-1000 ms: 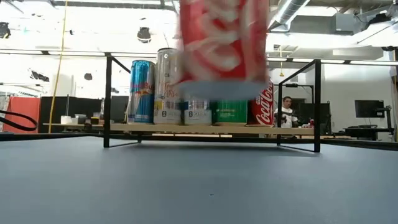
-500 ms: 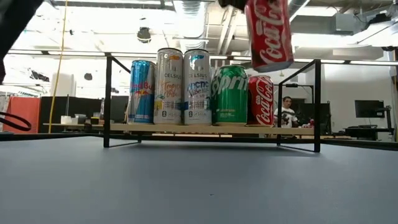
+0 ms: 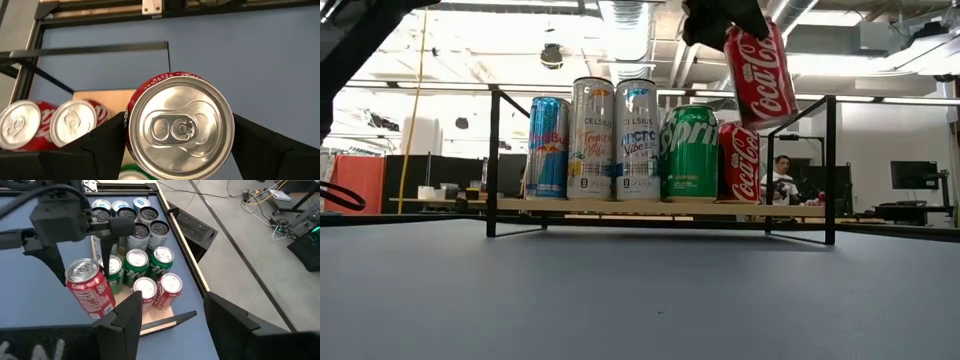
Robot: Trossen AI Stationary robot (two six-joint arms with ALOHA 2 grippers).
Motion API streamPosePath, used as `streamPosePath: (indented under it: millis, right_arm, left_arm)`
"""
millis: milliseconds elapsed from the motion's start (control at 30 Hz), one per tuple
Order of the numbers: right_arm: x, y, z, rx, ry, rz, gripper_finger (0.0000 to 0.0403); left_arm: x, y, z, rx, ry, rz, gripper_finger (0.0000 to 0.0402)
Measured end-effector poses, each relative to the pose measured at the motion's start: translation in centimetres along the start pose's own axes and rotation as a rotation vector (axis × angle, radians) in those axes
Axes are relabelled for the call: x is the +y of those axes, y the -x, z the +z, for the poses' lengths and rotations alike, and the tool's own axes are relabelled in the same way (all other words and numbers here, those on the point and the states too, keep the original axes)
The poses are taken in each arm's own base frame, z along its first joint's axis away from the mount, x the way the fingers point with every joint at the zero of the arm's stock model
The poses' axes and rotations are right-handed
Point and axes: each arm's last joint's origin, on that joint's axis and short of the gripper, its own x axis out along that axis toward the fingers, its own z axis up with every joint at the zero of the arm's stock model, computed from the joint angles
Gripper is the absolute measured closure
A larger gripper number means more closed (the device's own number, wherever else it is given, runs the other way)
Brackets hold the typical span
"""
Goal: Place canned beverage on shelf
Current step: Put the red soda can on the shelf aligned with the other red soda cans
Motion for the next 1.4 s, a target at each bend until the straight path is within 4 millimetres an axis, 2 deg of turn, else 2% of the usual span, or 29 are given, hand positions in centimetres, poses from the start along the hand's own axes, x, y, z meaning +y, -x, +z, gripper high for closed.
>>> streamPosePath:
  millis: [333,667,1400]
  right_arm:
    - [0.0,0.0,0.0,0.006,-0.026,-0.003,0.0195]
    - [0.0,0.0,-0.2,0.019,-0.038,-0.009,0.0195]
    - [-0.1,0.0,-0.2,0.020,-0.020,-0.032,0.0195]
  left_arm:
    - [-0.2,-3.3,-1.2,0.068,-0.022,-0.003,0.0124]
    - [1.5,-5.4,-2.5,0.126,0.079,0.064,0.0124]
    - [1.8,-5.5,-2.5,0.114,0.149,0.087,0.0124]
